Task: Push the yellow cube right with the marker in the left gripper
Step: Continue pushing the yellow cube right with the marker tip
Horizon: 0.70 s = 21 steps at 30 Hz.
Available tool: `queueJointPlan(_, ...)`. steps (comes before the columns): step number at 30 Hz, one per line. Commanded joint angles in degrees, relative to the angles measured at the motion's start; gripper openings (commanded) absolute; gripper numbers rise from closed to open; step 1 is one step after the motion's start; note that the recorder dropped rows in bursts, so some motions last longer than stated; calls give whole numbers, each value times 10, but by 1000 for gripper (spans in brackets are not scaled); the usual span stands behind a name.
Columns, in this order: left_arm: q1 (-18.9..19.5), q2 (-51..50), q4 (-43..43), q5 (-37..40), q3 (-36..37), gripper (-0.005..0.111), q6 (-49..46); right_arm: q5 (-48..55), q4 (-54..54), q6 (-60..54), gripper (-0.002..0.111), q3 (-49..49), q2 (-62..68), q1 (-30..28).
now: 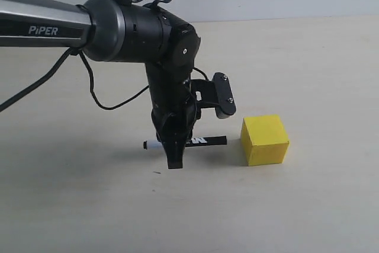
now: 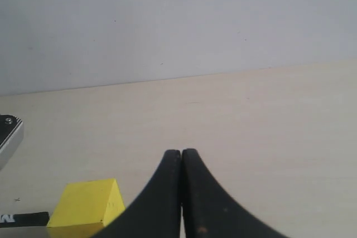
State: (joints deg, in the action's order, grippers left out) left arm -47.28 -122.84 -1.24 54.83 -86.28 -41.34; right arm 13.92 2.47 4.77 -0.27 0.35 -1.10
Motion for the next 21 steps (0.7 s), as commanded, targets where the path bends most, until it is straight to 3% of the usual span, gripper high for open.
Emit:
queueJointPlan(1,-22,1,12,-32,-28,0,6,-3,-3,-2,0,3,-4,-3)
queueJointPlan(8,-53,-31,12,-18,-99,0,1,-7,-3,-2,0,3,-4,-3)
queueJointPlan(21,-19,-36,2,84,-113,0,23,-3,-3,-2,0,3,-4,-3)
